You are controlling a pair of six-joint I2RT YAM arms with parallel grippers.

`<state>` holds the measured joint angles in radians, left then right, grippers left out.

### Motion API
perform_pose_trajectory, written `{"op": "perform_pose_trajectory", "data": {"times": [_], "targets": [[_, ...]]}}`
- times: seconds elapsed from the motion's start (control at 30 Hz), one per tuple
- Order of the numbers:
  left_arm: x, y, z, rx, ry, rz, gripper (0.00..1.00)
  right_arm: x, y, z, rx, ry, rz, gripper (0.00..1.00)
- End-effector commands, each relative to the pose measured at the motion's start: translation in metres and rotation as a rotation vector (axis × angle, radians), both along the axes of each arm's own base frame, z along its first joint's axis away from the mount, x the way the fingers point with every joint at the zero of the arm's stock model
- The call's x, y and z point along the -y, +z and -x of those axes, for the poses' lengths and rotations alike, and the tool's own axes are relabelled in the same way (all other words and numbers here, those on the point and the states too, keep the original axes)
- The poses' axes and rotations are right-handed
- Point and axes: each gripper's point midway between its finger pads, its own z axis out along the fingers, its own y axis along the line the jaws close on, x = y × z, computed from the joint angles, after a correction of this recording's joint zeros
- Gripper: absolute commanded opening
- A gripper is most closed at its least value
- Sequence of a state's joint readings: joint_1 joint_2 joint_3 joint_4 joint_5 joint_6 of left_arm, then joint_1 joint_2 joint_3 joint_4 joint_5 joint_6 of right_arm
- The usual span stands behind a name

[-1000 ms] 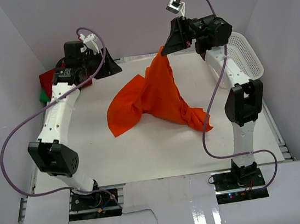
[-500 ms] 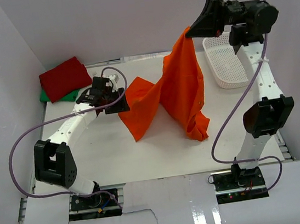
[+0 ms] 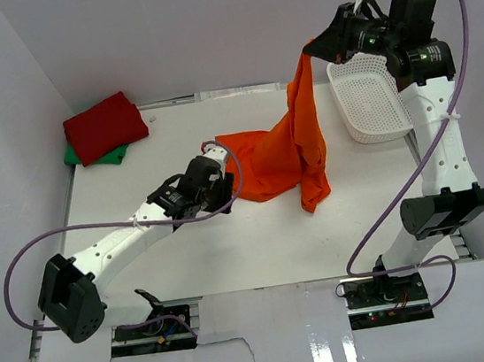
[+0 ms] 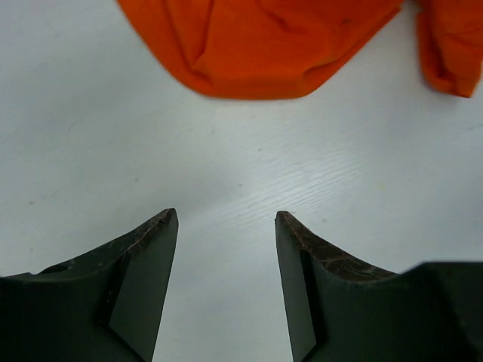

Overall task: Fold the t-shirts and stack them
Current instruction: Flatten out the tshirt

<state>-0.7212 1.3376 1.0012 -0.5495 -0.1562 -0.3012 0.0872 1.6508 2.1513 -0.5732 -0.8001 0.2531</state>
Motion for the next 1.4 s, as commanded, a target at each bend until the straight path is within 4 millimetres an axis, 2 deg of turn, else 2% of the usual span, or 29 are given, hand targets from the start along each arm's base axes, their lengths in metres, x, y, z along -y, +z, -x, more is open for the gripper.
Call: {"op": "perform_pose_trajectory", "data": {"times": [0.0, 0.03, 0.13, 0.17, 0.27, 0.3, 0.37, 0.4, 0.47, 0.5, 0.53, 0.57, 0.67, 0.87, 0.93, 1.13, 1.37], "targets": [[0.023, 0.044, -0.010, 0.196, 0.025, 0.085, 0.65, 0.009, -0.041, -0.009, -0.060, -0.056, 0.096, 0.08], [0.033, 0.051, -0.015, 0.226, 0.019, 0.120, 0.65, 0.010, -0.040, -0.007, -0.055, -0.062, 0.098, 0.08], [0.059, 0.052, -0.025, 0.288, -0.003, 0.167, 0.66, 0.009, -0.044, -0.004, -0.059, -0.067, 0.111, 0.08], [0.067, 0.036, -0.028, 0.280, -0.029, 0.139, 0.66, 0.010, -0.044, -0.003, -0.061, -0.074, 0.111, 0.08], [0.095, 0.022, -0.034, 0.315, -0.060, 0.129, 0.66, 0.009, -0.043, -0.001, -0.059, -0.072, 0.110, 0.08], [0.106, 0.001, -0.032, 0.317, -0.078, 0.061, 0.65, 0.009, -0.043, -0.001, -0.061, -0.070, 0.110, 0.08], [0.125, -0.006, -0.036, 0.358, -0.100, 0.017, 0.65, 0.008, -0.043, -0.002, -0.065, -0.064, 0.110, 0.08], [0.135, -0.032, -0.031, 0.349, -0.146, -0.068, 0.64, 0.007, -0.043, -0.002, -0.068, -0.053, 0.108, 0.08], [0.151, -0.029, -0.041, 0.413, -0.131, -0.102, 0.63, 0.006, -0.045, -0.004, -0.073, -0.047, 0.107, 0.08], [0.156, -0.036, -0.040, 0.417, -0.143, -0.127, 0.62, 0.005, -0.045, -0.005, -0.076, -0.046, 0.104, 0.08], [0.159, -0.046, -0.043, 0.415, -0.150, -0.145, 0.61, 0.004, -0.046, -0.006, -0.080, -0.040, 0.103, 0.08], [0.163, -0.048, -0.043, 0.416, -0.155, -0.137, 0.60, 0.004, -0.046, -0.006, -0.079, -0.037, 0.102, 0.08], [0.172, -0.044, -0.043, 0.429, -0.165, -0.090, 0.60, 0.004, -0.048, -0.007, -0.084, -0.035, 0.102, 0.08], [0.177, -0.048, -0.055, 0.459, -0.155, -0.129, 0.60, 0.004, -0.050, -0.006, -0.088, -0.027, 0.104, 0.08], [0.185, -0.043, -0.057, 0.468, -0.159, -0.111, 0.60, 0.003, -0.052, -0.007, -0.092, -0.024, 0.104, 0.08], [0.214, -0.049, -0.056, 0.435, -0.249, -0.067, 0.60, 0.003, -0.056, -0.012, -0.112, -0.029, 0.106, 0.08], [0.225, -0.048, -0.057, 0.420, -0.282, -0.046, 0.56, 0.003, -0.057, -0.011, -0.115, -0.026, 0.106, 0.08]]}}
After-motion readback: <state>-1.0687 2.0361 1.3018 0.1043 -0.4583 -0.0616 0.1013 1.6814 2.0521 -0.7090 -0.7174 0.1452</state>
